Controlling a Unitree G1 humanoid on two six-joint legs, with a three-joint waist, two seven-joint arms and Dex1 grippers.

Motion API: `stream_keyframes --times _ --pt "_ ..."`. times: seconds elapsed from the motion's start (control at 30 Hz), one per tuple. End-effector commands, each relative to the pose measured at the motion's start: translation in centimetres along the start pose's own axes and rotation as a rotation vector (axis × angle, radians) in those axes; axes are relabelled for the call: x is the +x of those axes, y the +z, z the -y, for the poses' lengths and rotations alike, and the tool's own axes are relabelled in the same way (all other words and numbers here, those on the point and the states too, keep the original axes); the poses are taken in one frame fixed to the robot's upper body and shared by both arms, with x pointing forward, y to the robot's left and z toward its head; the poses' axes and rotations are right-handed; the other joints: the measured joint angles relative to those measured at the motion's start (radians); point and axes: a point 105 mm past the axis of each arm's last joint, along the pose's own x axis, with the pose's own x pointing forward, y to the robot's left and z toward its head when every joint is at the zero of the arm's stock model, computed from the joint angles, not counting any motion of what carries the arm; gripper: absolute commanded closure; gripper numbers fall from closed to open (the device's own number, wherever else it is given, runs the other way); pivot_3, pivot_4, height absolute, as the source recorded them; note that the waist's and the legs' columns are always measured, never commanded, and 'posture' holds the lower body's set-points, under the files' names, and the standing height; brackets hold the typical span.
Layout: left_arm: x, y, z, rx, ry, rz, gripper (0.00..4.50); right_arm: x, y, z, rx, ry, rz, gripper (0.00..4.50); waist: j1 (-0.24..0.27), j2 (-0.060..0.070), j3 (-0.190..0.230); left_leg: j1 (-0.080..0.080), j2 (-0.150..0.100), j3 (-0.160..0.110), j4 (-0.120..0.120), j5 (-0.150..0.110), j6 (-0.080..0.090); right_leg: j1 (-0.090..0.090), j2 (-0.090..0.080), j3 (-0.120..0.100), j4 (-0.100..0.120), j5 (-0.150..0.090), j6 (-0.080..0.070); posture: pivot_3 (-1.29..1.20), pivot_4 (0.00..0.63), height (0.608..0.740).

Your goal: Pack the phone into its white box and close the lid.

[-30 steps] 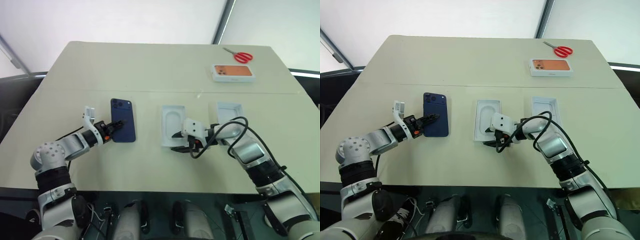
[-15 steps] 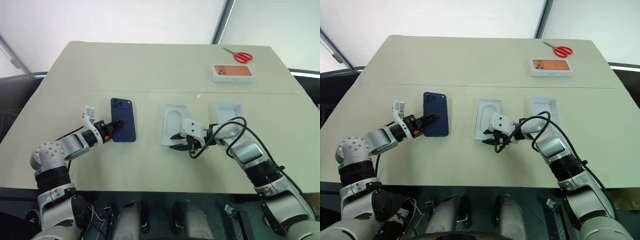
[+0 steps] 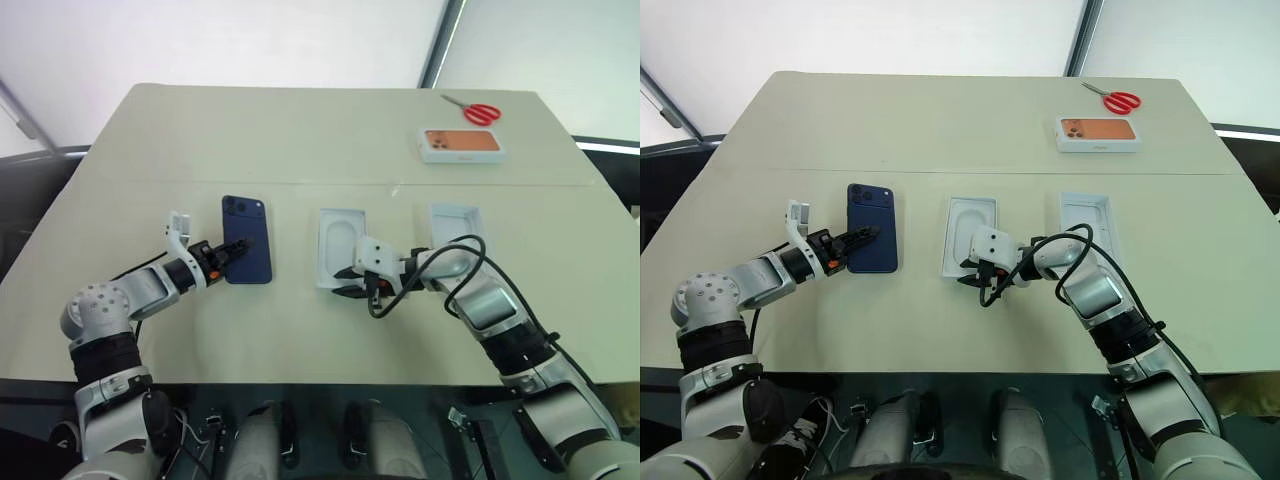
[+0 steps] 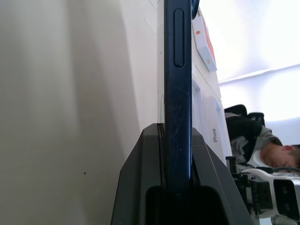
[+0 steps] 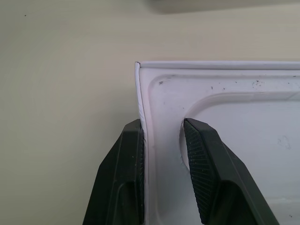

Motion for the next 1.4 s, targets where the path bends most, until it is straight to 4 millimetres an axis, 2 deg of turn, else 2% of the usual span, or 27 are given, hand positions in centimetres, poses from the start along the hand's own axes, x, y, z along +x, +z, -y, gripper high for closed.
stream_keyframes --times 0.03,0.23,0.43,0.57,0.67,0.77,0.83,0.87,1.0,1.1,1.17,1.23,1.4 --pt "-0.2 1.2 1.6 0.04 -0.058 0.039 4.5 0.9 1.2 -0.6 -0.012 0.026 0.034 3.31 -0.001 0.0 0.0 0.0 0.0 0.0 0.0 0.0 0.0 0.0 0.0 0.0 0.0 0.0 0.0 0.0 0.15 0.738" --pt "0.3 2.4 3.0 0.048 -0.101 0.071 4.5 3.3 3.2 -2.1 0.023 0.035 0.096 3.31 -0.004 0.0 0.0 0.0 0.001 0.0 0.0 0.0 0.0 0.0 0.001 0.0 0.0 0.0 0.0 0.0 0.15 0.738" --pt "1.2 2.8 5.1 0.055 -0.157 0.064 4.5 4.3 3.4 -3.5 -0.007 0.09 0.093 3.31 0.0 0.0 0.0 0.0 0.0 0.0 0.0 0.0 0.0 0.0 0.0 0.0 0.0 0.0 0.0 0.0 0.15 0.738" --pt "1.4 2.4 5.2 0.053 -0.156 0.051 4.5 4.2 3.2 -1.8 -0.029 0.014 0.076 1.87 -0.002 0.0 0.0 0.0 0.0 0.0 0.0 0.0 0.0 0.0 0.001 0.0 0.0 0.0 0.0 0.0 0.15 0.738" --pt "1.7 1.9 5.2 0.048 -0.159 0.037 4.5 3.8 3.9 -2.0 0.005 0.053 0.112 0.28 -0.001 0.0 0.0 0.0 0.0 0.0 0.0 0.001 0.0 0.0 0.001 0.0 0.0 0.0 0.0 0.0 0.15 0.738" --pt "2.4 0.9 5.5 0.042 -0.169 0.011 4.5 2.2 5.7 -1.4 0.055 0.055 0.215 0.28 0.003 0.0 0.001 0.0 0.0 0.0 0.0 0.001 0.001 0.0 0.001 0.0 0.0 0.0 0.0 0.0 0.15 0.738" --pt "3.0 -0.2 5.8 0.049 -0.174 -0.017 4.5 0.2 6.3 -0.6 0.084 0.047 0.265 0.28 0.004 -0.001 0.001 0.0 0.0 -0.001 0.001 0.001 0.001 0.001 0.001 0.0 0.0 0.0 0.0 0.0 0.15 0.738" --pt "3.2 -0.5 6.0 0.045 -0.187 -0.026 4.5 -1.0 6.2 -0.2 0.096 0.041 0.273 0.28 0.006 -0.001 0.001 0.0 0.0 -0.001 0.001 0.001 0.001 0.001 0.001 0.0 0.0 0.0 0.0 0.0 0.15 0.738" --pt "3.6 -1.2 6.3 0.031 -0.202 -0.043 4.5 -3.7 5.4 0.7 0.129 0.021 0.266 0.28 0.004 -0.002 0.001 -0.001 0.0 -0.001 0.003 0.0 0.001 0.002 0.001 0.0 0.0 0.0 0.0 0.0 0.15 0.738" --pt "4.5 -2.8 6.3 0.02 -0.197 -0.099 4.5 -5.8 3.4 3.4 0.152 -0.136 0.209 0.28 0.002 -0.001 0.002 0.0 0.001 -0.001 0.002 0.0 0.001 0.001 0.001 0.0 0.0 0.0 0.0 0.0 0.15 0.738" --pt "5.0 -3.7 6.0 0.009 -0.189 -0.121 4.5 -6.2 2.6 4.2 0.145 -0.189 0.184 0.28 0.004 -0.001 0.002 -0.001 0.0 -0.001 0.002 0.0 0.001 0.001 0.001 0.0 0.0 0.0 0.0 0.0 0.15 0.738" --pt "5.1 -4.1 5.9 -0.001 -0.193 -0.133 4.5 -6.1 2.7 4.5 0.142 -0.213 0.19 0.28 0.003 -0.002 0.002 -0.001 0.0 -0.001 0.002 0.0 0.001 0.001 0.001 0.0 0.0 0.0 0.0 0.0 0.15 0.738" --pt "5.4 -4.3 5.5 -0.009 -0.175 -0.156 4.5 -5.3 2.8 4.1 0.132 -0.215 0.201 0.28 0.002 -0.001 0.003 -0.001 0.001 -0.001 0.002 0.0 0.002 0.001 0.002 0.0 0.001 0.0 0.0 0.0 0.15 0.738"
